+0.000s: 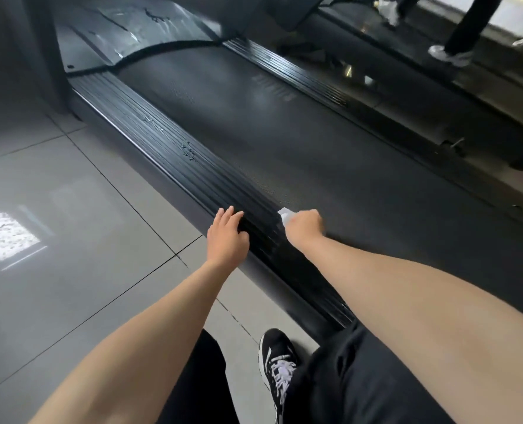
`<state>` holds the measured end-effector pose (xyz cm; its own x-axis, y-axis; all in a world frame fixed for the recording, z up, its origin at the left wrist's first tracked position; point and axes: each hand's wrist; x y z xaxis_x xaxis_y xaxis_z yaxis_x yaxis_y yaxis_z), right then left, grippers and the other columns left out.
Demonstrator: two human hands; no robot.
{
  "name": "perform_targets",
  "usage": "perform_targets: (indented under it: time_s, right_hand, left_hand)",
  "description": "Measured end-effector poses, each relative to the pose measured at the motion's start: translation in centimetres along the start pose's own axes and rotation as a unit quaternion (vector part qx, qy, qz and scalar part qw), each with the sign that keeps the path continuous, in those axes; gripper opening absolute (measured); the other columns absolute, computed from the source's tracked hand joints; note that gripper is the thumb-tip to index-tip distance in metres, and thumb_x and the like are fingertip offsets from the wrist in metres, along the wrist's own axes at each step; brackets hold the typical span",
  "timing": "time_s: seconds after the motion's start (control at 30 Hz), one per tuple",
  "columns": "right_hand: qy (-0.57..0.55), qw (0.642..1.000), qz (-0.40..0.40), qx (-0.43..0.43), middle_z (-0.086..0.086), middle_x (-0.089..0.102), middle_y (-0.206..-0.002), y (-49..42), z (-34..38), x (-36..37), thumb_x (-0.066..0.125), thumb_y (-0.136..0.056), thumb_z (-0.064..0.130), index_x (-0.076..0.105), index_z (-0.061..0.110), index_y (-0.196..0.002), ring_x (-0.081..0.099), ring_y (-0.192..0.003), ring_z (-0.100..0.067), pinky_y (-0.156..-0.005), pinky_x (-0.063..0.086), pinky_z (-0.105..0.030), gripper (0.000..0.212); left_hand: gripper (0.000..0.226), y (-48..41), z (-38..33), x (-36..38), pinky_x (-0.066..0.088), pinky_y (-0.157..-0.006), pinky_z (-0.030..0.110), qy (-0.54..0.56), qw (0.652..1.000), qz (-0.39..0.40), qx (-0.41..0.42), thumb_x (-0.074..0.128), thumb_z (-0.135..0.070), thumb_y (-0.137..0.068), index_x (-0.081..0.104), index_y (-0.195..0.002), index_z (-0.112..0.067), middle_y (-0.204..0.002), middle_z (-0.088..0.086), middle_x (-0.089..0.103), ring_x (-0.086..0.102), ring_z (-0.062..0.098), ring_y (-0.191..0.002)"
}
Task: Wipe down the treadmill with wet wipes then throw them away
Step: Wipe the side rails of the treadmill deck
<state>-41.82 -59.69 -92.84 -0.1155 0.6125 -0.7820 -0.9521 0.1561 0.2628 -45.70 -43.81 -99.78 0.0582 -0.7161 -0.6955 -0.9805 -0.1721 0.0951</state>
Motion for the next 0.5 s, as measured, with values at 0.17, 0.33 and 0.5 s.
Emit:
perform_targets:
  time_s: [0.17,0.33,0.5]
  right_hand:
    - [-0.032,0.996,0.013,-0.082,0.011,0.043,-0.143,-0.2,-0.3,4.6,0.035,-0.084,-0.005,0.056,0.03,-0.132,0.046,-0.126,-0.023,-0.094,0.032,-0.021,0.064]
    - [0.052,0.963,0.11,-0.24,-0.003,0.04,-0.155,-1.4,1.3,5.9,0.032,-0.101,0.001,0.056,0.02,-0.138,0.033,-0.142,-0.027,-0.112,0.03,-0.034,0.048]
    - [0.144,0.977,0.021,-0.159,-0.003,0.039,-0.148,-1.8,-0.9,6.0,0.035,-0.103,0.012,0.049,0.016,-0.134,0.033,-0.135,-0.034,-0.112,0.03,-0.043,0.034]
  left_hand:
    - [0.069,0.4,0.9,1.2,-0.002,-0.126,0.039,-0.041,0.999,-0.021,0.004,0.036,-0.022,-0.099,0.011,-0.163,-0.017,-0.17,-0.004,0.004,-0.003,0.012,-0.155]
    - [0.074,0.1,1.6,1.3,-0.006,-0.125,0.04,-0.081,0.996,0.008,0.018,0.018,-0.037,-0.092,0.002,-0.163,-0.023,-0.17,-0.007,-0.006,-0.011,0.008,-0.154]
    - [0.075,0.3,1.4,1.3,0.004,-0.126,0.045,-0.088,0.996,0.012,0.002,0.012,-0.041,-0.091,-0.001,-0.163,-0.024,-0.169,-0.01,-0.012,-0.015,0.007,-0.153]
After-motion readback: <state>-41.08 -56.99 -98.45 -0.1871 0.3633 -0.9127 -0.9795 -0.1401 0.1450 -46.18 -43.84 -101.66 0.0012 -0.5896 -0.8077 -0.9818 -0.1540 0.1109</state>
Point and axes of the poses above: each hand's wrist, its own y-axis away from the middle knuckle, its own x-axis out of the palm, z = x × y
